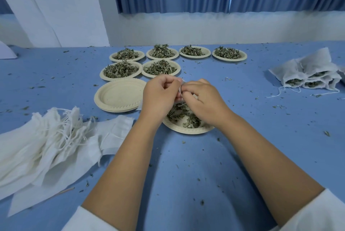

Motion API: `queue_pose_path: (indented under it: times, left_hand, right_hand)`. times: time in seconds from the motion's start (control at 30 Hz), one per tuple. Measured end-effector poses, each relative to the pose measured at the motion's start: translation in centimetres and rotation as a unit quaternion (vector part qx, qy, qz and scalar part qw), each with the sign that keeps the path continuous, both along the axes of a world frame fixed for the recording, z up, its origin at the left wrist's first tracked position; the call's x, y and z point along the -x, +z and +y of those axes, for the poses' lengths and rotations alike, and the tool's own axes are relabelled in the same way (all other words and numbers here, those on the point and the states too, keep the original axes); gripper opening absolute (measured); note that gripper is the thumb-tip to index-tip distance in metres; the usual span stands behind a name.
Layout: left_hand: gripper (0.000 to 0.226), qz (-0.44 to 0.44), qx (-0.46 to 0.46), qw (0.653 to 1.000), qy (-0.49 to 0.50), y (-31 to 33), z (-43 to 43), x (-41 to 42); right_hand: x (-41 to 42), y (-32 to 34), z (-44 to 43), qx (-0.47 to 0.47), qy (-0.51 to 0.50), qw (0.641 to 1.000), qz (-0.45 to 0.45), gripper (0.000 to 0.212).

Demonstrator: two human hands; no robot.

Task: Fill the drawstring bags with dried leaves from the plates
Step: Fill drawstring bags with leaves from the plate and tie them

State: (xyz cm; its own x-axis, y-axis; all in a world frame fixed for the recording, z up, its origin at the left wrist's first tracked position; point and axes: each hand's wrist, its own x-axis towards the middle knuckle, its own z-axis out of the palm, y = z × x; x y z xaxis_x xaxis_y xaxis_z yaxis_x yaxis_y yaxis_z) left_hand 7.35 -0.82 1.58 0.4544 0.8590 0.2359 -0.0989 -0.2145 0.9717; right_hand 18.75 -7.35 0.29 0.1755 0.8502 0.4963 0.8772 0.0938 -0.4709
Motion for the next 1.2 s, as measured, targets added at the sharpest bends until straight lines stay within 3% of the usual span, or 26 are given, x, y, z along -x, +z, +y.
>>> queue_pose_path:
  times: [0.13,0.23,0.3,0.43,0.57,0.67,0.77,0.87,1.2]
  left_hand:
    - [0.017,0.020,-0.010,1.000,0.004,-0.3,0.2,0.1]
    - [0.018,0.015,0.002,0.999,0.031,-0.3,0.5,0.1]
    - [0.017,0.013,0.004,1.000,0.023,-0.2,0.5,0.1]
    - [0.016,0.033,-0.022,0.999,-0.013,-0.3,0.5,0.2]
    - [0.016,0.020,0.001,0.999,0.041,-0.3,0.9,0.2]
    - [0.015,-0.002,0.022,0.997,0.075,-0.3,1.2,0.3]
    - [0.014,-0.014,0.026,0.995,0.098,-0.2,1.4,0.5]
    - [0.015,-0.023,0.031,0.994,0.104,-0.2,1.4,0.6]
    - [0.016,-0.019,0.027,0.993,0.109,-0.1,1.3,0.6]
  right_hand:
    - [-0.2,0.2,-0.3,0.065,0.015,0.996,0.054,0.037]
    - [-0.6,0.7,-0.5,-0.011,-0.023,0.989,0.145,0.043]
    - [-0.8,1.0,-0.6,0.003,-0.013,0.990,0.138,0.044]
    - [-1.1,0.5,-0.5,0.121,0.032,0.989,0.081,0.045]
    - [-1.5,1.3,-1.0,0.019,0.022,0.982,0.184,0.025]
    - [-2.6,1.5,-1.3,0.028,0.002,0.990,0.135,0.027]
    - [-3.5,1.5,-1.9,0.175,0.027,0.981,0.082,0.041]
    - [-4.1,0.9,-2.1,0.295,0.063,0.953,0.037,0.070]
    - [-2.8,-0.9,-0.4,0.286,-0.012,0.958,-0.031,0.092]
